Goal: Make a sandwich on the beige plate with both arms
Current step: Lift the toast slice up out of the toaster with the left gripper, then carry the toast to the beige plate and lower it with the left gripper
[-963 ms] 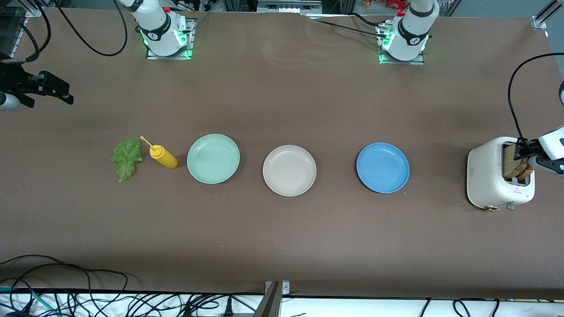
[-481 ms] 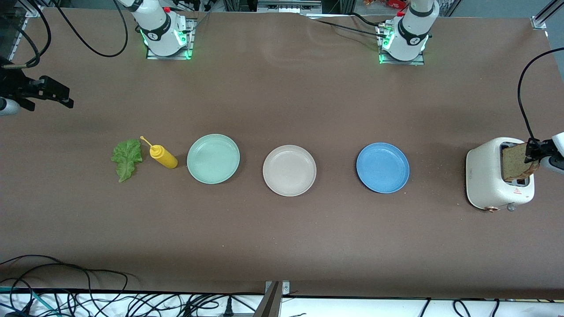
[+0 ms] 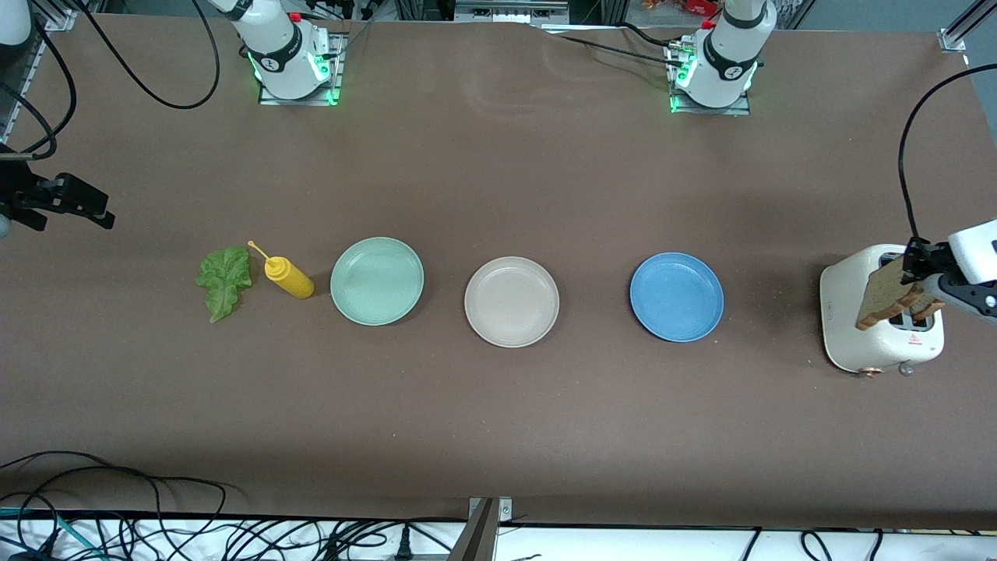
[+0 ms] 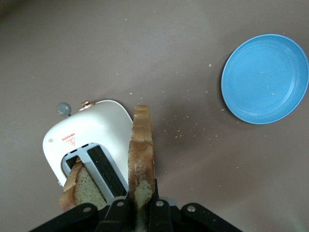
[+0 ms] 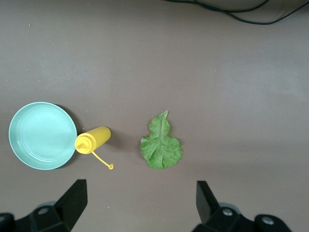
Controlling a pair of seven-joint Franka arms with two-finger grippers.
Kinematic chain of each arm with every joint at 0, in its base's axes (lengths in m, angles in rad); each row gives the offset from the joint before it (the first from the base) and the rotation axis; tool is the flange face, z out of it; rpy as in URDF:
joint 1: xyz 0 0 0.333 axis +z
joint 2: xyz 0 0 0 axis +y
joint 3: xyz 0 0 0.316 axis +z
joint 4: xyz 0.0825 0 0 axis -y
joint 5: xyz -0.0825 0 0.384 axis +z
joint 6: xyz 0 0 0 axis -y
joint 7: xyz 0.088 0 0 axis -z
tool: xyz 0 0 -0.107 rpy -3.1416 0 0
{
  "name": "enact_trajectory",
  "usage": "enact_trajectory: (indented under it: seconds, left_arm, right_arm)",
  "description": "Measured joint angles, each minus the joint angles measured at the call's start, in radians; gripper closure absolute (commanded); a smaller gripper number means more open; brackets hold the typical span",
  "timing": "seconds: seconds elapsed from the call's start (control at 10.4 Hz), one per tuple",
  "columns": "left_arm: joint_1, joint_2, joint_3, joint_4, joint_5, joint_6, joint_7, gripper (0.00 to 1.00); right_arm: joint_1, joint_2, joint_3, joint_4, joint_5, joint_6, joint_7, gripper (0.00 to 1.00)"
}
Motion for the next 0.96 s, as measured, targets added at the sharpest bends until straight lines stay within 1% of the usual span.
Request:
enact_trajectory:
  seconds: [0.19,0.39,0.58,0.87,0.96]
  left_arm:
    - [-0.013,0.000,-0.001,0.010,-0.018,-0.024,-0.010,1.00]
    - [-0.054,0.000,-0.006,0.010,-0.092,-0.061,-0.093,1.00]
    - [-0.135,0.001,-0.014,0.010,-0.154,-0.074,-0.256,1.00]
    - [-0.286,0.011,-0.020,0.009,-0.161,-0.086,-0.582,1.00]
    - [-0.338,0.027,-0.021,0.008,-0.167,-0.091,-0.662,1.00]
  right_arm:
    - [-0.001,0.001,0.000,0.000,0.000,0.000,0.000,0.00]
    - [-0.001,0.009,0.000,-0.004,0.000,0.000,0.000,0.00]
    - [-0.002,0.020,-0.001,-0.005,0.000,0.002,0.000,0.00]
    - [-0.002,0.033,-0.001,-0.005,-0.004,0.002,0.000,0.00]
    - [0.000,0.033,0.001,-0.005,-0.004,0.001,0.000,0.00]
